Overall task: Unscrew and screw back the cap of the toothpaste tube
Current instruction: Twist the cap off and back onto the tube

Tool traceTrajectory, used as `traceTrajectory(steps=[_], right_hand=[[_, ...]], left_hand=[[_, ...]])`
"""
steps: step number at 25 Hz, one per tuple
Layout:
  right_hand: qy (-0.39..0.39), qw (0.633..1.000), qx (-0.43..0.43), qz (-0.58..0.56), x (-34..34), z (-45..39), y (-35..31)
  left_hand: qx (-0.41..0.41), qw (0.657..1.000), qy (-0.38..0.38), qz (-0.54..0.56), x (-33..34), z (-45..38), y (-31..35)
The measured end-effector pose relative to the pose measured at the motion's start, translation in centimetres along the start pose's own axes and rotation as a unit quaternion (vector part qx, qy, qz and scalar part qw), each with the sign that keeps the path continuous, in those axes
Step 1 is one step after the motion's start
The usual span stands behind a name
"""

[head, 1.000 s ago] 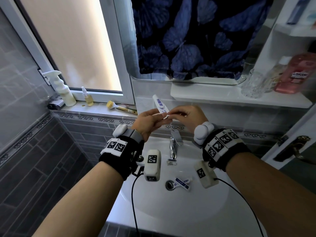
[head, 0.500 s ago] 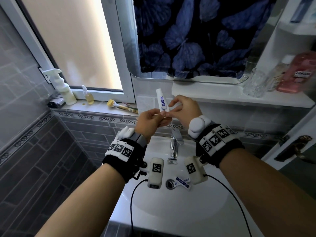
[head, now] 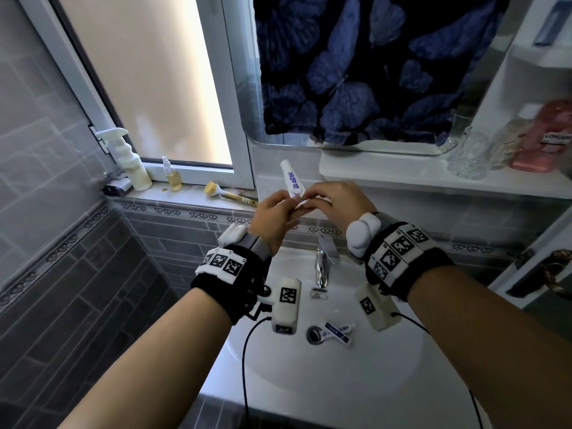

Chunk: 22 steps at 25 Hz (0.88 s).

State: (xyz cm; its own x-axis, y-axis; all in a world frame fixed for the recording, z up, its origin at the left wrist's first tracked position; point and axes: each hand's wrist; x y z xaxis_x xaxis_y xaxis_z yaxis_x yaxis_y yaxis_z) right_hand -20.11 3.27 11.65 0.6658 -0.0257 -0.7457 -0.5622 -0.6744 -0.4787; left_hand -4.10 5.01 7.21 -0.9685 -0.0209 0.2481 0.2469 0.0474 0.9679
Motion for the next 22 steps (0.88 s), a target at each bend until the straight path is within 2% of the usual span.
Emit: traceTrajectory(steps=[3,7,10,13,16,18,22], right_hand=[[0.005,0.999,0.013,0.041,-1.1,-1.1,-0.3],[0.045,0.987,0.149,0.027,-2.1,-1.8,0.4],[0.037,0.979,0.197,0.046,-3.3,-1.8,0.8],[0.088,0.972,0.217,-0.003,-3.9,-1.3,0.7],[0.195,0.933,0.279,-0.117,-4.9,-0.7,1.1],[0.201,0.916,0.288,-0.196,-5.9,-0.6,1.7],[0.214,0.926,0.235,-0.203,-7.5,-1.3,3.0]], left_hand=[[0.019,0.999,-0.033,0.036,1.0,-1.8,1.0],[0.041,0.994,-0.097,0.023,2.0,-3.5,1.2],[0.051,0.99,-0.129,0.027,3.1,-3.6,0.6],[0.049,0.991,-0.103,0.063,4.6,-3.9,0.6],[0.035,0.992,-0.079,0.091,6.4,-3.9,0.9],[0.03,0.992,-0.077,0.093,7.6,-4.1,1.3],[0.043,0.99,-0.065,0.12,9.3,-5.4,2.4]])
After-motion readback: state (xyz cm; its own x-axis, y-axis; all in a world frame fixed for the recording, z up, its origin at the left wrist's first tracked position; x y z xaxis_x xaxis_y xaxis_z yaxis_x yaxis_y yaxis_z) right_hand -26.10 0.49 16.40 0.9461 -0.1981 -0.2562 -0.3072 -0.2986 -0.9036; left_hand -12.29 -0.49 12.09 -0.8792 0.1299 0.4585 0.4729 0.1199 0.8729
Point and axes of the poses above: each hand's wrist, its own z-axis away from the middle knuckle, its own x-axis out of the palm, y = z × x, and after that the axes turned 4 degrees about -z, right-handed
